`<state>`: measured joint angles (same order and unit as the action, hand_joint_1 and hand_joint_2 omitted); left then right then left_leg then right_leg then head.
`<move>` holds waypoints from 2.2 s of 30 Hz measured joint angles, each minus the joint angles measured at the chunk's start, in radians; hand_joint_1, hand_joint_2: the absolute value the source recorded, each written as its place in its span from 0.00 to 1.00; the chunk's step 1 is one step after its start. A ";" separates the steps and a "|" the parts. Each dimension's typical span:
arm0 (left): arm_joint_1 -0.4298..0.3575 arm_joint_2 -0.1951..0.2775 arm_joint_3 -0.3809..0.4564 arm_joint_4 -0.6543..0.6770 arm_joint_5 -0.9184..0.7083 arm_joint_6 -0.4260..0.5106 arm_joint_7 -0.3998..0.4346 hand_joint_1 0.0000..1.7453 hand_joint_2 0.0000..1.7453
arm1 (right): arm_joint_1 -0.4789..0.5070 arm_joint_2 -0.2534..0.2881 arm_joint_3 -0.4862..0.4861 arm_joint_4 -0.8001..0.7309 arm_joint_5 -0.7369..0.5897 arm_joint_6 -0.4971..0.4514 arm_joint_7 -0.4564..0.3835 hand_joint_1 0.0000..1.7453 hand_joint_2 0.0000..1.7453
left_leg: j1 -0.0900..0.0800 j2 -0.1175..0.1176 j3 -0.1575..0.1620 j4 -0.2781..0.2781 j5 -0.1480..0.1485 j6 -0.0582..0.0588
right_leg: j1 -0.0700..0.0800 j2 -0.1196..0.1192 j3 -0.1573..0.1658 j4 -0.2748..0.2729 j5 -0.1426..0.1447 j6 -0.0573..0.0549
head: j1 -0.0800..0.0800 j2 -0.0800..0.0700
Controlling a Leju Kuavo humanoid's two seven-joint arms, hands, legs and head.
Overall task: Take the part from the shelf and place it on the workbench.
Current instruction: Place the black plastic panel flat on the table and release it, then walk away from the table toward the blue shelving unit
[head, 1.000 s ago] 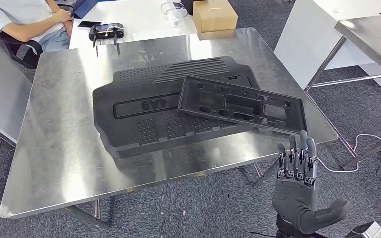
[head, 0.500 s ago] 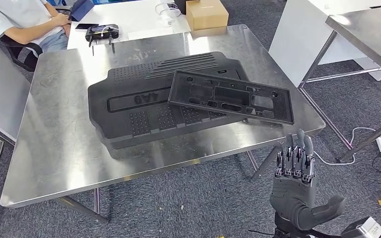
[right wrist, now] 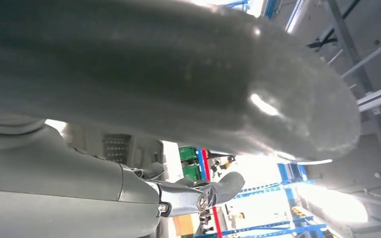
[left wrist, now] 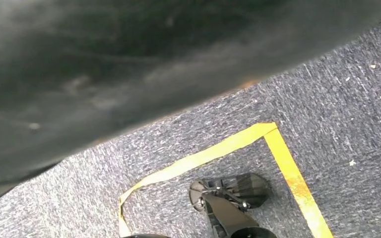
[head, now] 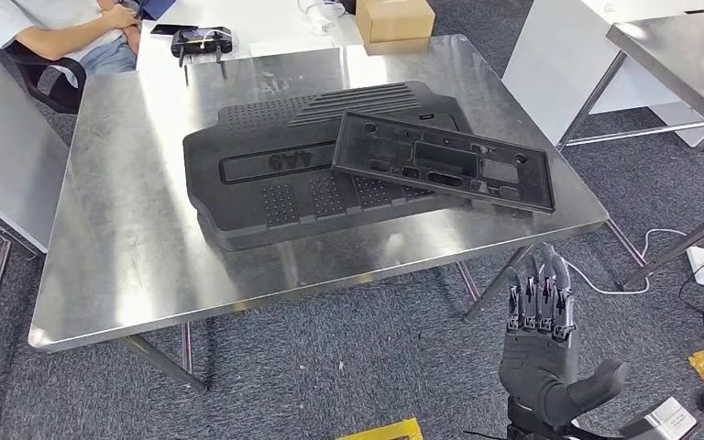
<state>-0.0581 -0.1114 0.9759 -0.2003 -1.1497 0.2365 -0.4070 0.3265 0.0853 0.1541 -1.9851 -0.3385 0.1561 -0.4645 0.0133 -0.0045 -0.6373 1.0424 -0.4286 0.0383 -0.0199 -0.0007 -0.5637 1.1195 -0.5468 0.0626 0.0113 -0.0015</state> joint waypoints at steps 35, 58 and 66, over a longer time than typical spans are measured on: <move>-0.002 0.007 0.000 0.000 -0.029 0.001 -0.009 0.00 0.00 | 0.013 -0.033 0.034 0.090 0.119 -0.185 0.066 0.00 0.00 | 0.001 -0.001 0.003 -0.016 0.032 -0.032 | 0.017 0.002 0.085 -0.140 0.038 -0.019 | -0.003 0.000; -0.002 0.002 0.000 0.001 -0.066 0.021 0.013 0.00 0.00 | -0.171 -0.087 0.000 1.387 0.619 -0.462 0.233 0.00 0.00 | 0.004 0.006 0.043 -0.018 -0.020 0.007 | 0.003 -0.002 -0.114 0.176 -0.043 -0.016 | -0.005 0.000; -0.005 0.000 0.000 0.001 -0.085 0.026 0.026 0.00 0.00 | -0.272 -0.051 0.007 1.697 0.634 -0.260 0.524 0.00 0.00 | 0.000 0.007 0.015 -0.023 0.030 -0.036 | 0.011 0.002 0.083 -0.144 0.042 -0.015 | -0.009 0.000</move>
<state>-0.0629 -0.1117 0.9762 -0.1995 -1.2350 0.2624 -0.3810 0.0549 0.0344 0.1615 -0.2878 0.2951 -0.1038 0.0598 0.0137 0.0022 -0.6222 1.0193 -0.3982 0.0025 -0.0085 0.0016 -0.4805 0.9750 -0.5053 0.0475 0.0022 -0.0015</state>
